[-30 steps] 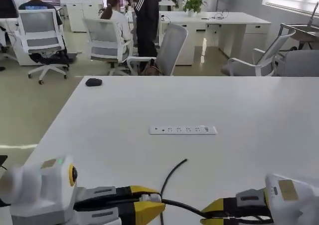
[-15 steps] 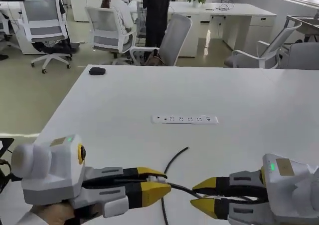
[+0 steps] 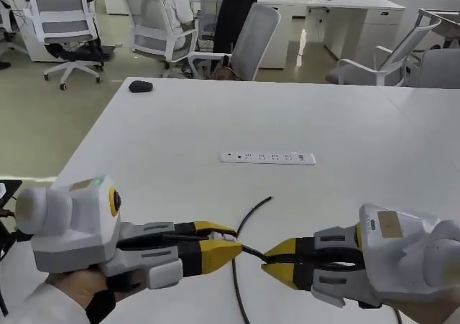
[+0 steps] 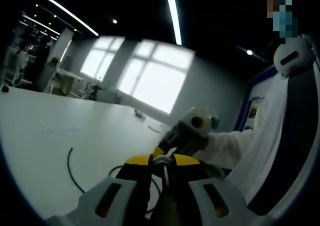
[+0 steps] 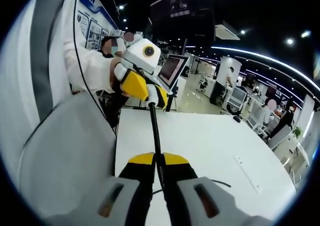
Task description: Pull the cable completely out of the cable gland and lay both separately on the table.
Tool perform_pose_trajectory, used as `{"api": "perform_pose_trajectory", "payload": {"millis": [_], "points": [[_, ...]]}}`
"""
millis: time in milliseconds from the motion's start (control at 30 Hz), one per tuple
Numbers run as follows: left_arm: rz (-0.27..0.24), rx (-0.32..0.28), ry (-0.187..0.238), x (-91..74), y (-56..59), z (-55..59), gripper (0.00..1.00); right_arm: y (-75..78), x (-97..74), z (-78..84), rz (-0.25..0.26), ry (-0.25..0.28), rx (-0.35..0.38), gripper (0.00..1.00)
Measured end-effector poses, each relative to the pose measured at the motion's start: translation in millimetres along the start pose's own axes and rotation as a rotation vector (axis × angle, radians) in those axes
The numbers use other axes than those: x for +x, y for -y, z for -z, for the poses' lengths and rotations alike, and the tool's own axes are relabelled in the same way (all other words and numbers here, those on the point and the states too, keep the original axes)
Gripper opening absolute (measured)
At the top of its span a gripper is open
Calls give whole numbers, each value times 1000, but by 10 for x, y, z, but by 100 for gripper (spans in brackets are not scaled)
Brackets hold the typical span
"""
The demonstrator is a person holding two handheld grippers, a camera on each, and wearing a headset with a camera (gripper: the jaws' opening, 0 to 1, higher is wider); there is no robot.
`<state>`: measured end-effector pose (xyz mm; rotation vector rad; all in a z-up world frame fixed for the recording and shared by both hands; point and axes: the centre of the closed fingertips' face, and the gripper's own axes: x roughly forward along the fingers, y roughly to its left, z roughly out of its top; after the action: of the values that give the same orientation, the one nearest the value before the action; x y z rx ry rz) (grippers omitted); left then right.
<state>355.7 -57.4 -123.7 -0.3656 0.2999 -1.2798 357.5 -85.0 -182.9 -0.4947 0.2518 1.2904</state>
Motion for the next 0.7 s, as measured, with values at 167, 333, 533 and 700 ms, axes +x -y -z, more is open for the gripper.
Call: {"api": "perform_pose_trajectory", "payload": {"millis": [167, 333, 533, 700], "points": [[-17, -7, 8, -64, -51, 4, 16, 15, 35, 141, -15, -38, -3, 3], [-44, -10, 17, -175, -109, -10, 16, 73, 52, 318, -17, -75, 11, 3], [-86, -13, 17, -331, -191, 15, 16, 155, 64, 542, -21, -118, 21, 3], [-117, -21, 21, -442, -243, 41, 16, 217, 86, 752, -22, -156, 36, 3]]}}
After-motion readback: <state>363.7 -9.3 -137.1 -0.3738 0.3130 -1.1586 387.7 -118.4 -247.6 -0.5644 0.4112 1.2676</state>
